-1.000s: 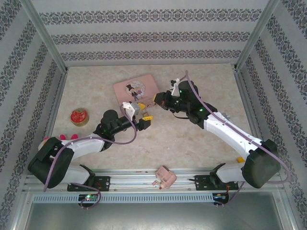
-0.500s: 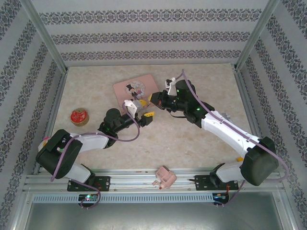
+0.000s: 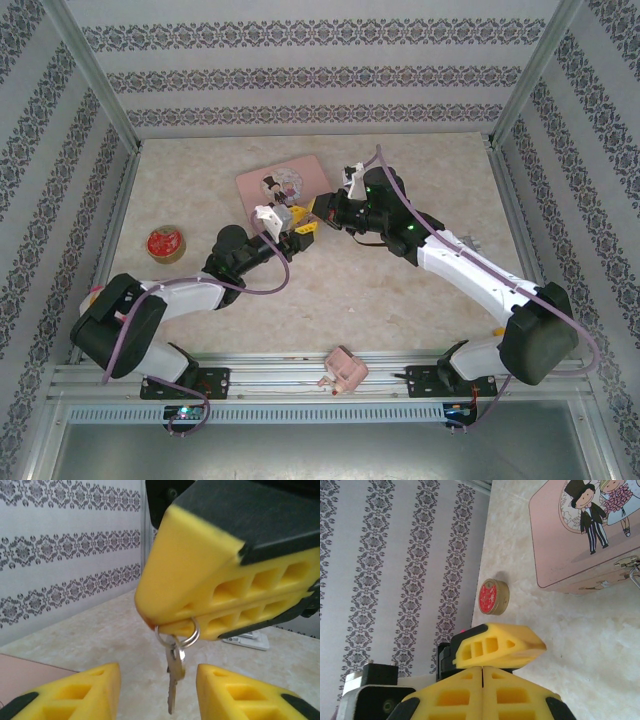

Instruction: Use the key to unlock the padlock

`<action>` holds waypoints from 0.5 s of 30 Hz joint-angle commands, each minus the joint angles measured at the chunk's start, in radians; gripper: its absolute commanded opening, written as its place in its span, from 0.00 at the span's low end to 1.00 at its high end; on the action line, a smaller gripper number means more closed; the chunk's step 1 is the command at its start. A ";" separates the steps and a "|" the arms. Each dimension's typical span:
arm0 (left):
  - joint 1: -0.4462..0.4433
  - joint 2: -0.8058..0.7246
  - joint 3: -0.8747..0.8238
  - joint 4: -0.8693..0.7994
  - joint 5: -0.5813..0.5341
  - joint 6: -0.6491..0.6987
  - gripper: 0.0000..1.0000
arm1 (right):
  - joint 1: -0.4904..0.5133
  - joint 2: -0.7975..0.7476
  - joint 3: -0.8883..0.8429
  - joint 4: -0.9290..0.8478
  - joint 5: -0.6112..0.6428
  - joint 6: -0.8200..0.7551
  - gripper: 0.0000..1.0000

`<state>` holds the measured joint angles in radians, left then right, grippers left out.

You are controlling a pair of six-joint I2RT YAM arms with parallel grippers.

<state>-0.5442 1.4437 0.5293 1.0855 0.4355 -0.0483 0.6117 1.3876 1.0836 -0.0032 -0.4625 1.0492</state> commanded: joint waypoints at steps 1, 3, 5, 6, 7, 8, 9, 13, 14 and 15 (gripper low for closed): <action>-0.015 -0.028 0.012 0.009 -0.005 0.019 0.38 | 0.009 0.012 0.027 0.023 -0.022 0.004 0.00; -0.014 -0.032 0.012 0.000 -0.005 0.021 0.34 | 0.009 0.013 0.028 0.025 -0.023 0.004 0.00; -0.015 -0.035 0.010 -0.008 -0.009 0.024 0.31 | 0.009 0.014 0.026 0.025 -0.021 0.003 0.00; -0.015 -0.037 0.009 -0.011 -0.010 0.025 0.30 | 0.008 0.013 0.026 0.025 -0.020 0.004 0.00; -0.016 -0.039 0.008 -0.014 -0.011 0.028 0.30 | 0.008 0.012 0.025 0.025 -0.018 0.004 0.00; -0.015 -0.041 0.006 -0.017 -0.013 0.031 0.30 | 0.008 0.011 0.024 0.025 -0.017 0.004 0.00; -0.014 -0.043 0.005 -0.024 -0.015 0.034 0.30 | 0.007 0.010 0.023 0.025 -0.015 0.003 0.00; -0.015 -0.049 -0.001 -0.047 -0.015 0.046 0.33 | 0.006 0.006 0.025 0.025 -0.011 0.002 0.00; -0.014 -0.050 -0.004 -0.050 -0.015 0.048 0.34 | 0.005 0.006 0.025 0.026 -0.011 0.002 0.00; -0.015 -0.051 -0.005 -0.053 -0.014 0.048 0.34 | 0.004 0.006 0.024 0.026 -0.011 0.002 0.00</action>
<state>-0.5442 1.4193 0.5289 1.0496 0.4240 -0.0246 0.6117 1.3968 1.0840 -0.0032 -0.4656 1.0492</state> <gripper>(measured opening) 0.337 0.052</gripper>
